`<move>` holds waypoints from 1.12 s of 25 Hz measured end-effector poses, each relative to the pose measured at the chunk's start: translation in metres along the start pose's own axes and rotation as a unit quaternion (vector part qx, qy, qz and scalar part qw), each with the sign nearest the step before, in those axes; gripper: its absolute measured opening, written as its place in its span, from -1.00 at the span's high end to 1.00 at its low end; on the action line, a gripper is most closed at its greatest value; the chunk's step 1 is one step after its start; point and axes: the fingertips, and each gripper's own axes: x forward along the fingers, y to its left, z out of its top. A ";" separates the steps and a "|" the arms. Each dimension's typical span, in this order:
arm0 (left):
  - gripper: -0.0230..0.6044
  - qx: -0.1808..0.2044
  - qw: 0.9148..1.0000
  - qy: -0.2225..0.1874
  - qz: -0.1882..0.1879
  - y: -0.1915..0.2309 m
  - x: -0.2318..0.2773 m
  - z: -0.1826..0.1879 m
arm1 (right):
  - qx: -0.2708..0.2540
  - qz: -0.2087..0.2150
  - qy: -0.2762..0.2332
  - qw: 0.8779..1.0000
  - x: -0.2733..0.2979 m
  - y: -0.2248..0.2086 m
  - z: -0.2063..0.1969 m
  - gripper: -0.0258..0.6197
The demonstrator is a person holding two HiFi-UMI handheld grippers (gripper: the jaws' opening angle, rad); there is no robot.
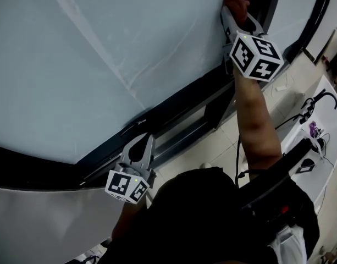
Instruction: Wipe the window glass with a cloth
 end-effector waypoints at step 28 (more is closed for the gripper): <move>0.87 -0.017 0.999 -0.010 0.044 0.028 -0.011 0.003 | 0.028 -0.003 0.018 0.999 0.038 0.001 0.009 0.67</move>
